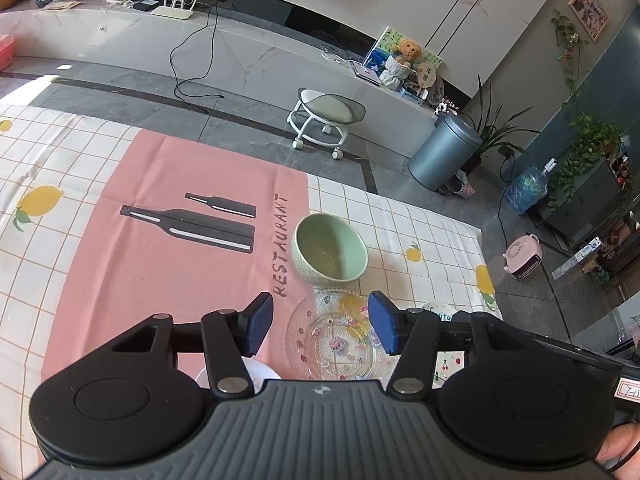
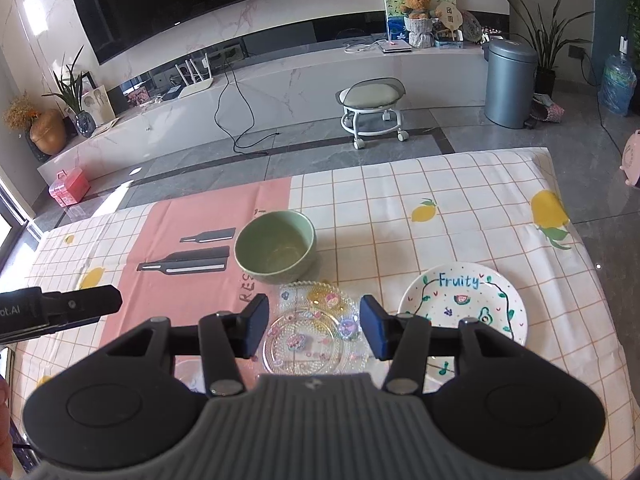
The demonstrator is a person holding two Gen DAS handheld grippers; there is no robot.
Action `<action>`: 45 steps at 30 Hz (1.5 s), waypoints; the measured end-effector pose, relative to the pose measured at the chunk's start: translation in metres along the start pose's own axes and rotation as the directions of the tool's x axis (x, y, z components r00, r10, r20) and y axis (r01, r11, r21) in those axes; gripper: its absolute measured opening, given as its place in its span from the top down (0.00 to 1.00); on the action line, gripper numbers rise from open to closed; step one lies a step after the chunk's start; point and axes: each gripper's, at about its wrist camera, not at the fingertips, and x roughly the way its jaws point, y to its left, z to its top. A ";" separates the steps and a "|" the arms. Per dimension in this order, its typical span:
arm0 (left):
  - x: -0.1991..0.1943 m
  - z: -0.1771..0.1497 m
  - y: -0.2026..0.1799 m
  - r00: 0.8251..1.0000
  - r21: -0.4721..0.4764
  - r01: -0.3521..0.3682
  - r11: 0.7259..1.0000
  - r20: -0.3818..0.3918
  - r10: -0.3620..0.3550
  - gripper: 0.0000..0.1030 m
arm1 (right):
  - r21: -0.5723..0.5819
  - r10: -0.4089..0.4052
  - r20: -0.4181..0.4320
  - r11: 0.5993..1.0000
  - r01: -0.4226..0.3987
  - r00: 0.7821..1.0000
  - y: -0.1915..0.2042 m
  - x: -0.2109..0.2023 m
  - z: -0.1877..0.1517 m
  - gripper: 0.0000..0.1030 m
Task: Organize plates and bowls
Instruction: 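Move both grippers to the pale green bowl rim and close on it, then lift the pale green bowl with both grippers and lower it into the orange pot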
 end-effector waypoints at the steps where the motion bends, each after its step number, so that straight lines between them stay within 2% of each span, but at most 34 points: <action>1: 0.004 0.003 -0.001 1.000 0.004 0.003 1.000 -0.004 -0.003 0.38 | 0.007 0.001 -0.007 1.000 -0.001 1.000 0.000 0.005 0.004 0.51; 5: 0.029 0.018 0.003 0.999 -0.030 0.026 0.999 -0.024 -0.027 0.31 | 0.042 0.030 -0.060 0.999 -0.028 0.998 -0.001 0.034 0.022 0.51; 8: 0.050 0.027 0.012 0.998 -0.093 0.039 0.995 -0.046 -0.043 0.31 | 0.088 0.063 -0.107 0.995 -0.054 0.992 -0.004 0.058 0.031 0.50; 11: 0.071 0.036 0.020 0.997 -0.137 0.036 0.990 -0.063 -0.045 0.31 | 0.121 0.056 -0.134 0.992 -0.040 0.989 -0.005 0.082 0.037 0.51; 15: 0.103 0.045 0.025 0.993 -0.153 0.024 0.988 -0.113 -0.041 0.36 | 0.171 0.066 -0.154 0.985 -0.039 0.986 -0.006 0.110 0.046 0.55; 20: 0.135 0.050 0.029 0.988 -0.140 -0.013 0.990 -0.154 -0.009 0.42 | 0.166 0.045 -0.184 0.986 -0.014 0.982 -0.002 0.142 0.055 0.61; 26: 0.166 0.047 0.031 0.979 -0.146 -0.019 0.989 -0.206 -0.012 0.62 | 0.191 0.042 -0.236 0.982 0.004 0.971 -0.005 0.174 0.054 0.74; 32: 0.180 0.047 0.027 0.975 -0.114 -0.049 0.992 -0.220 0.023 0.74 | 0.221 0.065 -0.262 0.975 -0.006 0.963 -0.007 0.193 0.054 0.77; 34: 0.181 0.047 0.027 0.974 -0.108 -0.066 0.992 -0.224 0.041 0.80 | 0.234 0.071 -0.275 0.972 -0.005 0.959 -0.008 0.198 0.054 0.86; 36: 0.183 0.048 0.025 0.973 -0.088 -0.084 0.993 -0.224 0.062 0.88 | 0.240 0.065 -0.278 0.971 0.004 0.958 -0.009 0.201 0.054 0.88; 41: 0.174 0.050 0.020 0.976 -0.046 -0.091 0.995 -0.203 0.080 0.88 | 0.226 0.039 -0.286 0.974 0.028 0.957 -0.003 0.199 0.057 0.89; 45: 0.151 0.054 0.017 0.976 -0.052 -0.083 0.995 -0.204 0.071 0.88 | 0.223 0.050 -0.268 0.975 0.011 0.962 0.001 0.183 0.062 0.90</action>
